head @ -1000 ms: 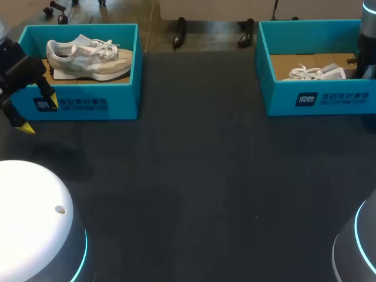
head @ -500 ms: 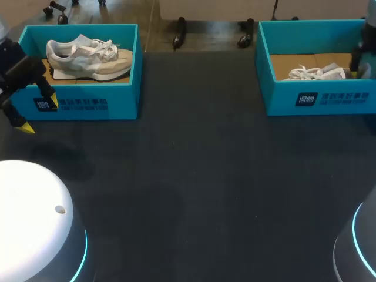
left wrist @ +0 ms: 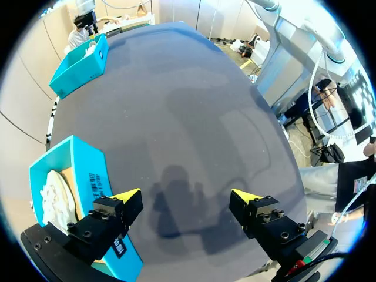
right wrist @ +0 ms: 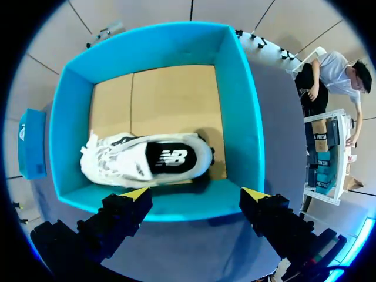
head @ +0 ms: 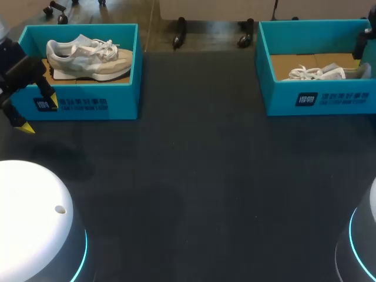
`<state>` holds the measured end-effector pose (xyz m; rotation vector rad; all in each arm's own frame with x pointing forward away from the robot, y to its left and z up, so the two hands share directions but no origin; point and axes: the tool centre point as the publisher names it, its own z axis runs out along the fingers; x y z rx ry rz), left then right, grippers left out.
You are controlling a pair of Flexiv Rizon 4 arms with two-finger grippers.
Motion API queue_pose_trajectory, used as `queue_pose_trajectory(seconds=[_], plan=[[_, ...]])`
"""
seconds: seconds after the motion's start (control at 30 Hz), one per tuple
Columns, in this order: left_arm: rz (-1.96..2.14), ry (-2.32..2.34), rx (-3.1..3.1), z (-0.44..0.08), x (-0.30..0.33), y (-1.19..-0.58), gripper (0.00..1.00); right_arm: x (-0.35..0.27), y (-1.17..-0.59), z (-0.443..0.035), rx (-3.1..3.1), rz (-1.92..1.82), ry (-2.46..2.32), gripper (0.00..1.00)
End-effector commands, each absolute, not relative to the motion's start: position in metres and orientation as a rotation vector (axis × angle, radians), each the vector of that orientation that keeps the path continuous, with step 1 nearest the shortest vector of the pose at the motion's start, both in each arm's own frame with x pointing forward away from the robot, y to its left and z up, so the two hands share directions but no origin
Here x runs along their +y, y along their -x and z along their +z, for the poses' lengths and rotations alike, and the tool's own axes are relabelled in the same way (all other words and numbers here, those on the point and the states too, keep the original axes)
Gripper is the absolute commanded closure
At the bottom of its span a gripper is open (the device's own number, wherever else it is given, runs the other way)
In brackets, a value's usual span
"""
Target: Take the shoe out of the shoebox, open the shoe tongue, remove and reinsert the insole, then place the shoe into the shoebox
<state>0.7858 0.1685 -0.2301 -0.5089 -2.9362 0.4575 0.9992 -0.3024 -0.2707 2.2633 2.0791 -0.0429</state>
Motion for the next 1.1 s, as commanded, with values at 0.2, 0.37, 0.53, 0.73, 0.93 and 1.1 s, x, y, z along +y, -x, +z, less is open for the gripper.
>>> queue_pose_trajectory(seconds=[0.2, 0.37, 0.53, 0.73, 0.93, 1.1], plan=[[0.453, 0.510, -2.935, -0.230, 0.169, -0.786, 0.00, -0.280, -0.944, -0.224, 2.071, 0.016, -2.201, 0.00], [0.453, 0.510, -2.935, -0.230, 0.169, -0.786, 0.00, -0.271, -0.917, -0.214, 2.053, 0.011, -2.201, 0.00], [0.453, 0.510, -2.935, -0.230, 0.169, -0.786, 0.00, -0.261, -0.897, -0.217, 2.056, 0.014, -2.223, 0.00], [0.453, 0.510, -2.935, -0.230, 0.169, -0.786, 0.00, -0.251, -0.883, -0.221, 2.085, -0.034, -2.198, 0.00], [0.453, 0.510, -2.935, -0.230, 0.169, -0.786, 0.00, -0.251, -0.883, -0.221, 2.085, -0.034, -2.198, 0.00], [0.426, 0.468, -2.936, -0.228, 0.167, -0.787, 0.00, -0.251, -0.883, -0.221, 2.085, -0.034, -2.198, 0.00]])
